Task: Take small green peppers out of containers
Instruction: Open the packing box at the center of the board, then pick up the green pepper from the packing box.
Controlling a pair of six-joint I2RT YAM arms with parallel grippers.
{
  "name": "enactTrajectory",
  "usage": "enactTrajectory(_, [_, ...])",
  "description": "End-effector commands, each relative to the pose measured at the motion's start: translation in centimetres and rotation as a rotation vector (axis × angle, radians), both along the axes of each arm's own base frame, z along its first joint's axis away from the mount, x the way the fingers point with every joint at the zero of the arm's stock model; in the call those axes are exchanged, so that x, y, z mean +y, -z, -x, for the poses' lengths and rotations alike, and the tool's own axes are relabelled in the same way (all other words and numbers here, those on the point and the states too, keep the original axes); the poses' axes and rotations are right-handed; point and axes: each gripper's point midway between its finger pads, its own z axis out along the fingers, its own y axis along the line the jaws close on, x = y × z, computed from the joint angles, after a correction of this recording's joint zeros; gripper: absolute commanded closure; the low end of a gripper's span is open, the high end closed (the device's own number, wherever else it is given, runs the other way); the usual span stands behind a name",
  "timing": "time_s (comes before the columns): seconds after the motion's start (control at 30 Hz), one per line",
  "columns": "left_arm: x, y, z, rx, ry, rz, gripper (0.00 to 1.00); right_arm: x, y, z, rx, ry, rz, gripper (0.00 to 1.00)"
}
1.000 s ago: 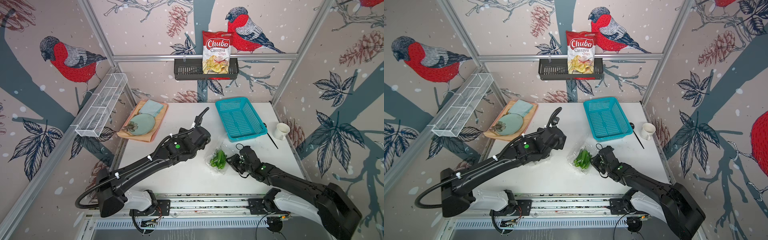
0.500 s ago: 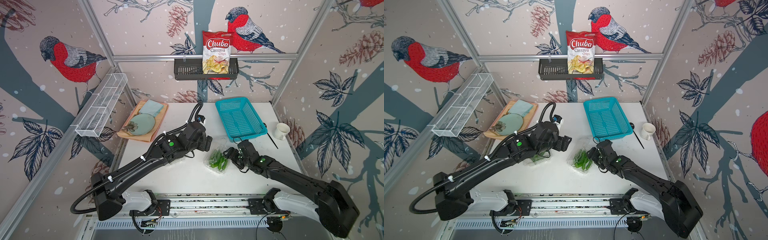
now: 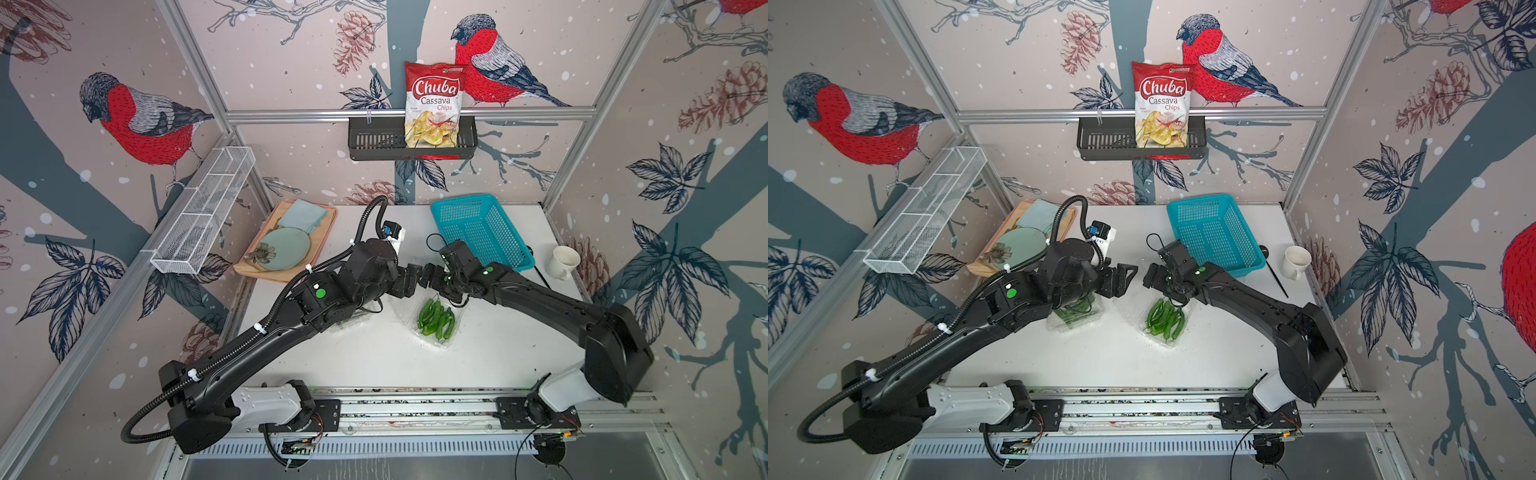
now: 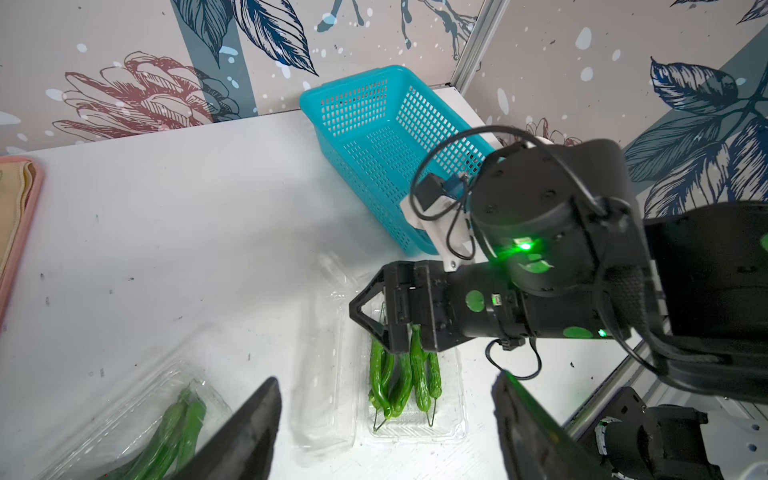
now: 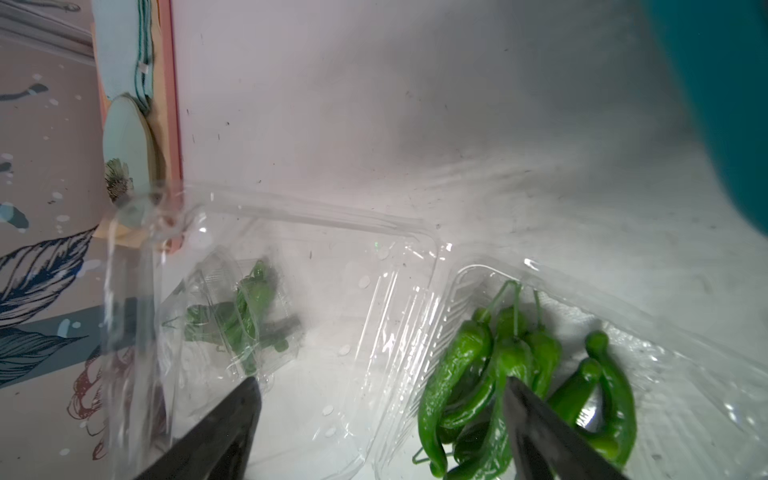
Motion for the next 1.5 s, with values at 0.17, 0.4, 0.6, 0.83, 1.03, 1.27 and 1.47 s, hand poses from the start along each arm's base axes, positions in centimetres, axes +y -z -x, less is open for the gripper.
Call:
enactTrajectory(0.17, [2.5, 1.1, -1.8, 0.004, -0.115, -0.044, 0.25, -2.2, 2.2, 3.1, 0.105, 0.041, 0.083, 0.2])
enactTrajectory(0.4, [3.3, 3.4, -3.0, 0.09, -0.115, 0.005, 0.2, -3.3, 6.1, 4.7, 0.188, 0.068, 0.075, 0.3])
enactTrajectory(0.6, [2.9, 5.7, -2.9, 0.13, -0.1, -0.014, 0.19, -3.4, 8.7, 4.1, 0.211, 0.071, 0.132, 0.43])
enactTrajectory(0.83, [3.4, 7.0, -2.9, 0.134, -0.115, -0.035, 0.19, -2.7, 9.5, 4.0, 0.208, 0.05, 0.181, 0.67])
enactTrajectory(1.03, [3.3, 7.1, -3.0, 0.123, -0.108, -0.042, 0.19, -2.7, 8.1, 4.4, 0.178, 0.024, 0.163, 0.77])
enactTrajectory(1.27, [3.2, 7.4, -3.0, 0.124, -0.104, -0.032, 0.2, -2.6, 6.4, 5.1, 0.154, -0.024, 0.13, 0.81])
enactTrajectory(1.47, [3.5, 7.7, -2.8, 0.117, -0.103, -0.045, 0.2, -2.4, 0.2, 4.4, 0.067, -0.033, 0.05, 0.82])
